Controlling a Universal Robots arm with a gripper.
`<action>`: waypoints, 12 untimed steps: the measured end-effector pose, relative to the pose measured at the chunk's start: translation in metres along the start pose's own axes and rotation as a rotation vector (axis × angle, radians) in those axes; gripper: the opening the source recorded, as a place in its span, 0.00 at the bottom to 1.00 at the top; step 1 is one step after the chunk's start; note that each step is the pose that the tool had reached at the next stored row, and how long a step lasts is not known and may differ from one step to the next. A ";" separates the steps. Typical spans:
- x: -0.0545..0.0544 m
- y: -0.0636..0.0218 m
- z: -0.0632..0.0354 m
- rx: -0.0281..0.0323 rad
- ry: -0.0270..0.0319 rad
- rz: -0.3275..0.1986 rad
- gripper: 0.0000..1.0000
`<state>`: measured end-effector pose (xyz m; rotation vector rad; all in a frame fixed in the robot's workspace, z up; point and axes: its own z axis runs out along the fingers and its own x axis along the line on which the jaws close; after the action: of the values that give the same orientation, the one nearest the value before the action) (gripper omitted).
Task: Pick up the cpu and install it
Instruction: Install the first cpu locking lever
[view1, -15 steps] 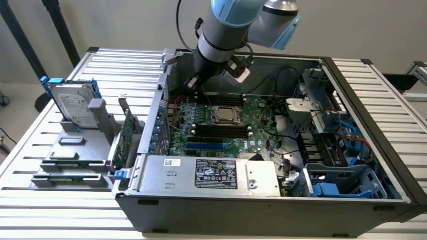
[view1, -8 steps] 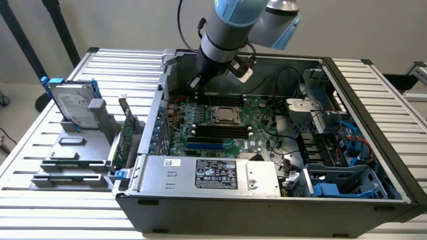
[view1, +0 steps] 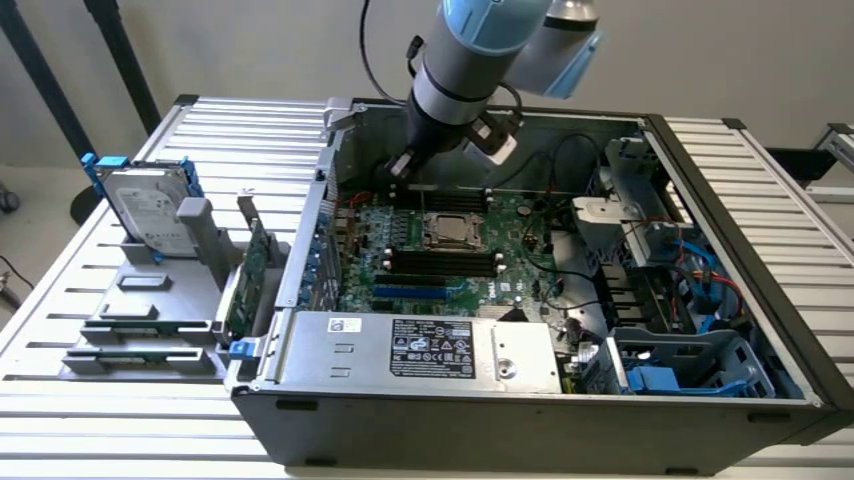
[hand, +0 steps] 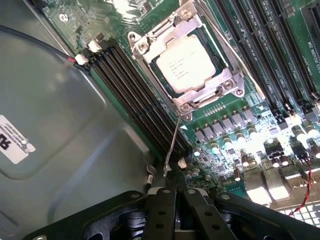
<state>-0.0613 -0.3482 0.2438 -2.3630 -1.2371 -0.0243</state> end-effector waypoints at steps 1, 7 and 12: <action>0.001 0.0016 -0.0005 0.0002 0.0014 -0.001 0.11; 0.008 0.0105 -0.0029 0.0011 0.0073 -0.003 0.11; 0.011 0.0145 -0.0037 -0.0006 0.0093 -0.004 0.11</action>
<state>-0.0428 -0.3484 0.2439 -2.3582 -1.2379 -0.0371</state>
